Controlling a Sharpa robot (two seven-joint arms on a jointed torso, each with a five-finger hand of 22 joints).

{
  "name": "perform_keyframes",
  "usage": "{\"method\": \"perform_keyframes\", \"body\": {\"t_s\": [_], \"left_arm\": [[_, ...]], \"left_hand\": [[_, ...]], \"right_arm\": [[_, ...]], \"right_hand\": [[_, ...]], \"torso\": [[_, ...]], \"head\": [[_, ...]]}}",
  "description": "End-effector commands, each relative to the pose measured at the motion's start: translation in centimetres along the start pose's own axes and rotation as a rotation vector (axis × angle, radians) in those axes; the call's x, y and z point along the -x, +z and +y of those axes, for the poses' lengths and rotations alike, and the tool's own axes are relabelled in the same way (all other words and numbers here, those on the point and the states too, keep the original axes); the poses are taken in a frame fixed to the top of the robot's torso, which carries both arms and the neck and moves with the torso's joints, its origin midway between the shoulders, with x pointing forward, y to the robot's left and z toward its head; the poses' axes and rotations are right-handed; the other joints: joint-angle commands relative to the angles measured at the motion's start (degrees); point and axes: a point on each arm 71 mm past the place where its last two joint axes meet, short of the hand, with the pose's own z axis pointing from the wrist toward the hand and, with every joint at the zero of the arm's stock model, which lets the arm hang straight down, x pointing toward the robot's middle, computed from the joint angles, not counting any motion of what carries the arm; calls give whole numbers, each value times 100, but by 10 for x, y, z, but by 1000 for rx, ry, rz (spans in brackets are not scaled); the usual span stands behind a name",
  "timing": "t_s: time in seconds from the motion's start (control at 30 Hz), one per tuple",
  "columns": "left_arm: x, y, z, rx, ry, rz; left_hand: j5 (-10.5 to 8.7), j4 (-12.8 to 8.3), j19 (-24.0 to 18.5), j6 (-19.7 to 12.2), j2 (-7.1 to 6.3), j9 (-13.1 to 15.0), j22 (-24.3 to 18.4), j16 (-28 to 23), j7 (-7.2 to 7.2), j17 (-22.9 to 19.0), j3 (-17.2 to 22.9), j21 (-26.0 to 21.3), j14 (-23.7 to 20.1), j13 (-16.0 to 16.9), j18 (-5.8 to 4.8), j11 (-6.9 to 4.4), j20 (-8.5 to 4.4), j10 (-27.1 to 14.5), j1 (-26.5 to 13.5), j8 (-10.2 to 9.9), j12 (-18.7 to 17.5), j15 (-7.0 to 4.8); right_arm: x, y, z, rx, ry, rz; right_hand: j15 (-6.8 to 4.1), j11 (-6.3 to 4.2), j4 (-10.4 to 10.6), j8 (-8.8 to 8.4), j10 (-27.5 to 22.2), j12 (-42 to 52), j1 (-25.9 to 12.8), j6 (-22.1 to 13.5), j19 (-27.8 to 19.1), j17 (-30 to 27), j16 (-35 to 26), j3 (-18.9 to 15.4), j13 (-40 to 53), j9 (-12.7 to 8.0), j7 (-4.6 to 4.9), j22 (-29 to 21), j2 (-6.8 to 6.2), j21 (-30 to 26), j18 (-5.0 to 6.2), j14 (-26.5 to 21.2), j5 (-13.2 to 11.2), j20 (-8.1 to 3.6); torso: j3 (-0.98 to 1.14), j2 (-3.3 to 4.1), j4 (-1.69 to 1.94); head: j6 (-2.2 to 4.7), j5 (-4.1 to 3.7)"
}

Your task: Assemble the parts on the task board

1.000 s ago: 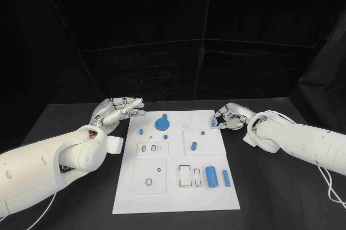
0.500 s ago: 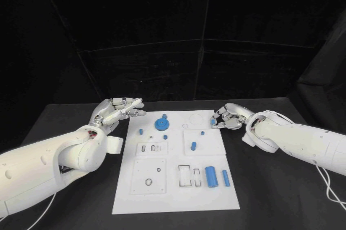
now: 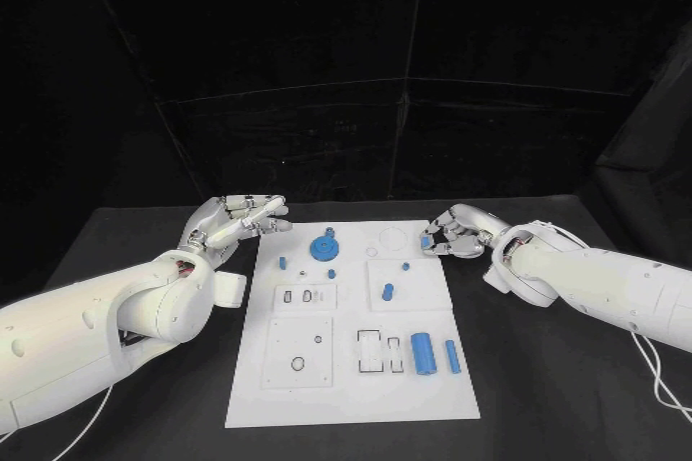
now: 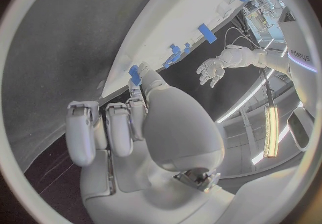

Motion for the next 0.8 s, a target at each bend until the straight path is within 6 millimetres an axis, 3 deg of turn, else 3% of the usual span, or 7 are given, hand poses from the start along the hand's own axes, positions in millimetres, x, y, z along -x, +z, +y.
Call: {"method": "perform_keyframes", "body": {"t_s": [0.03,0.3,0.47,0.57,0.8], "left_arm": [[0,0,-1,-7,-1,9],[3,2,0,-4,1,6],[4,3,1,0,0,8],[4,4,1,4,-1,12],[5,6,4,30,3,3]], "left_hand": [[23,-43,31,43,36,-1,-5,-29,5,6,2,-21,8,0,88,2,7,35,-40,-20,-25,33],[23,-52,36,49,47,0,-6,-30,3,11,5,-22,18,1,89,1,6,42,-35,-21,-28,30],[23,-74,83,99,71,5,-1,-16,-17,41,2,-10,92,7,93,-21,-11,107,-43,-16,-20,6],[24,-92,153,151,90,7,8,13,-43,80,-2,15,188,12,96,-50,-38,175,-55,-10,-12,-27],[28,-123,492,404,126,21,65,182,-150,261,5,177,604,42,97,-183,-183,519,-86,45,64,-182]], "right_arm": [[7,-3,5,-15,3,-90],[-1,-8,39,-18,41,-105],[-15,-2,72,-6,47,-83],[-27,5,92,11,36,-60],[-57,22,131,68,4,42]], "right_hand": [[-53,-82,-4,77,25,11,39,215,453,911,26,45,-70,77,-167,1324,145,22,-38,468,60,-31],[-55,-82,6,68,18,-9,-43,208,448,903,21,100,-83,77,-166,1318,139,19,-36,466,54,-37],[-55,-82,5,63,18,-12,-66,204,447,895,16,116,-84,76,-167,1317,130,18,-36,464,60,-38],[-57,-84,-2,63,18,-12,-74,205,448,893,15,130,-84,76,-169,1318,122,19,-36,464,72,-39],[-54,-77,4,43,4,-40,-155,182,423,860,-2,177,-102,71,-158,1288,95,4,-28,457,60,-40]], "torso": [[-17,-17,-9],[-43,-108,-28],[-68,-171,-22],[-91,-209,1],[-120,-257,41]], "head": [[22,-10],[-23,45],[-59,79],[-106,116],[-241,251]]}}
